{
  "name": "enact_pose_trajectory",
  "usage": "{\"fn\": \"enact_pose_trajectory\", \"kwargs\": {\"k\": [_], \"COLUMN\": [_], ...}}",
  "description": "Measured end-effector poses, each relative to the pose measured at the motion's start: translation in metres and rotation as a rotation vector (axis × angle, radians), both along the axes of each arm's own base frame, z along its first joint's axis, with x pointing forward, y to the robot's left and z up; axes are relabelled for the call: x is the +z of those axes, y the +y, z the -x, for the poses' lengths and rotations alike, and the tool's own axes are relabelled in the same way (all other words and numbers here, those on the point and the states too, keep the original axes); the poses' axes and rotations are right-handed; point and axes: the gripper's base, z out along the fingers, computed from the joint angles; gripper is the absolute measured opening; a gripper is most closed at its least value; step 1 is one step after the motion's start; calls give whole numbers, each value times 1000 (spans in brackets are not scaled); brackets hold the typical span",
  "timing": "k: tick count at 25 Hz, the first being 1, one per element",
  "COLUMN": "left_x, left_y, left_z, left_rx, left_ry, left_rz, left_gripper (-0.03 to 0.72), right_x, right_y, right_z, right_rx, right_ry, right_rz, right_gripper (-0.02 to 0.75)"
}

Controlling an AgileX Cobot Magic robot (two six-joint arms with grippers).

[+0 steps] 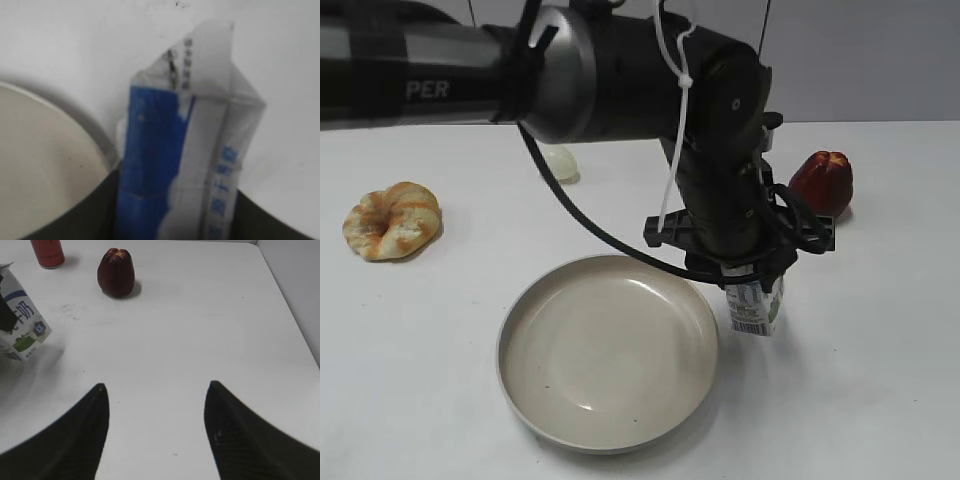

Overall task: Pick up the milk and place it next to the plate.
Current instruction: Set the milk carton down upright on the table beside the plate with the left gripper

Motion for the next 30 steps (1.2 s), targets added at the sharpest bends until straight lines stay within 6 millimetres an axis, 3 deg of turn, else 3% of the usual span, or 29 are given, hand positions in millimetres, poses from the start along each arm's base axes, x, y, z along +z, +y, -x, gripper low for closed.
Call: {"fn": "enact_pose_trajectory", "kwargs": {"k": [5,10,21,25,30], "left_x": [-16,-19,-15,13,76], "left_y": [0,0,-3,-2,10], "left_z": [1,1,1,2,-5], "left_rx": [25,32,39,44,14], "left_ry": [54,56,54,32,-38], "left_rz": [-48,-47,-18,43,122], "left_gripper": [300,312,482,585,613], "right_x": [0,0,0,0,0], "right_y": [0,0,0,0,0], "right_z": [0,0,0,0,0], "right_rx": [0,0,0,0,0], "right_ry": [0,0,0,0,0], "right_rz": [0,0,0,0,0], "right_gripper": [459,459,459,459,459]}}
